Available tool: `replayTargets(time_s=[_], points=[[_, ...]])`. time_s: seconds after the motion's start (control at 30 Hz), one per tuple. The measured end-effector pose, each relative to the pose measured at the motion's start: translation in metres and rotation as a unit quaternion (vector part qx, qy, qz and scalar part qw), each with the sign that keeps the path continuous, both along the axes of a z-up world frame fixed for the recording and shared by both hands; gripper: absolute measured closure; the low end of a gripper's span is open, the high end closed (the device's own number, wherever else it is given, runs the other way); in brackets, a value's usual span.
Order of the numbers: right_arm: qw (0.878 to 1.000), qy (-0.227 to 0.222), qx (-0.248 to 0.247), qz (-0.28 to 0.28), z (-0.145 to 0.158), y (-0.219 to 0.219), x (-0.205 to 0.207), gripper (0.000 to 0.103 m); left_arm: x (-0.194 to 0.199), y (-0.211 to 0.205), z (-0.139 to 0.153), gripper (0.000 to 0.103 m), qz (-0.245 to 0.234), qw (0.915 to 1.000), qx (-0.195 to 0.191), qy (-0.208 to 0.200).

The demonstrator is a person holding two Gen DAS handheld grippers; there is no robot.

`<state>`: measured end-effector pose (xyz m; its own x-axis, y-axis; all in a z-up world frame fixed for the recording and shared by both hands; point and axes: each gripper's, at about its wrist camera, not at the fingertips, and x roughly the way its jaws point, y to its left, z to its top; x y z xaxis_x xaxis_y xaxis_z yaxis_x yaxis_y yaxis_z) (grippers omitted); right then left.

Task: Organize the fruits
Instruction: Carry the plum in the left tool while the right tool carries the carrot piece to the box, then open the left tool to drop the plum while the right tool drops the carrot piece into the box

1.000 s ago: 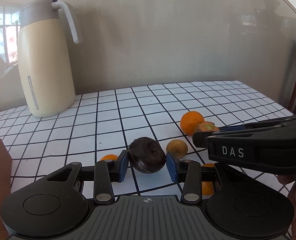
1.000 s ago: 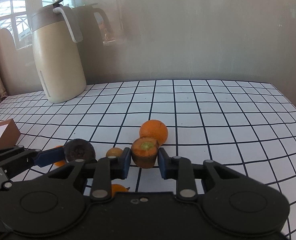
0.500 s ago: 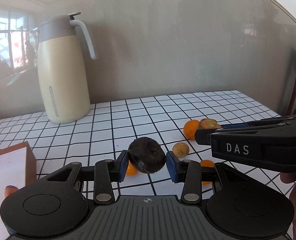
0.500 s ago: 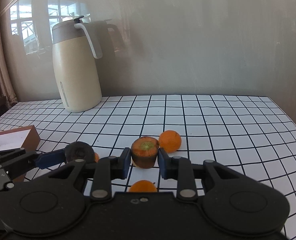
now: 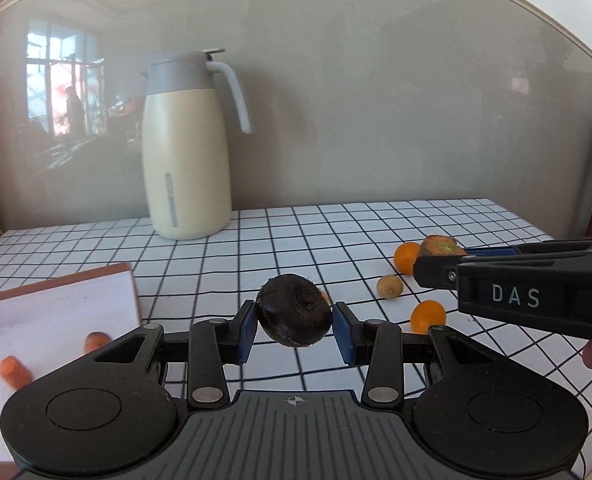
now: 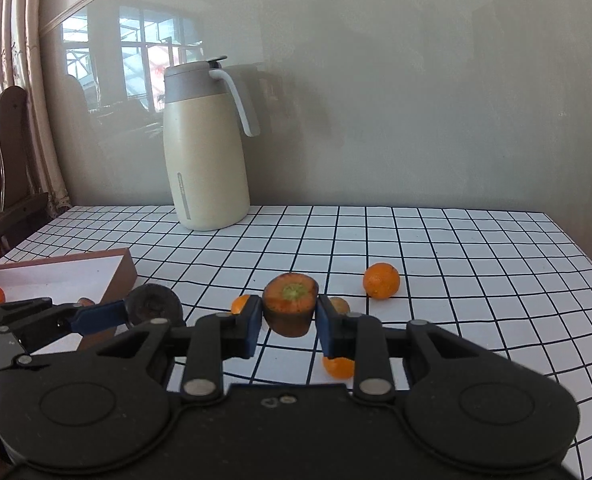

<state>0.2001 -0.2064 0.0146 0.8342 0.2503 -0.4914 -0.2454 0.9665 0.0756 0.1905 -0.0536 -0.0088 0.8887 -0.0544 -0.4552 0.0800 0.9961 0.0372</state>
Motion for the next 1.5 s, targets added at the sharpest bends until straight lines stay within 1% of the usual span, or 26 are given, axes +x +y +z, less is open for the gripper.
replayTargets(time_s=[0.27,0.53,0.73,1.13,1.5], points=[[1.000,-0.014,-0.002,0.024,0.007,0.016,-0.026,0.083,-0.033,0.030,0.017,0.062,0.024,0.9994,0.009,-0.025],[0.997,-0.034,-0.010,0.072,0.011,0.057,-0.045,0.083,-0.064,0.070,0.024,0.062,0.055,0.9977,0.014,-0.038],[0.993,-0.043,-0.015,0.105,0.012,0.088,-0.054,0.083,-0.080,0.104,0.028,0.062,0.085,0.9953,0.015,-0.044],[0.986,-0.051,-0.020,0.158,0.013,0.144,-0.062,0.083,-0.099,0.162,0.027,0.062,0.141,0.9889,0.012,-0.047],[0.980,-0.058,-0.021,0.190,0.012,0.179,-0.066,0.083,-0.120,0.205,0.023,0.062,0.182,0.9821,0.013,-0.047]])
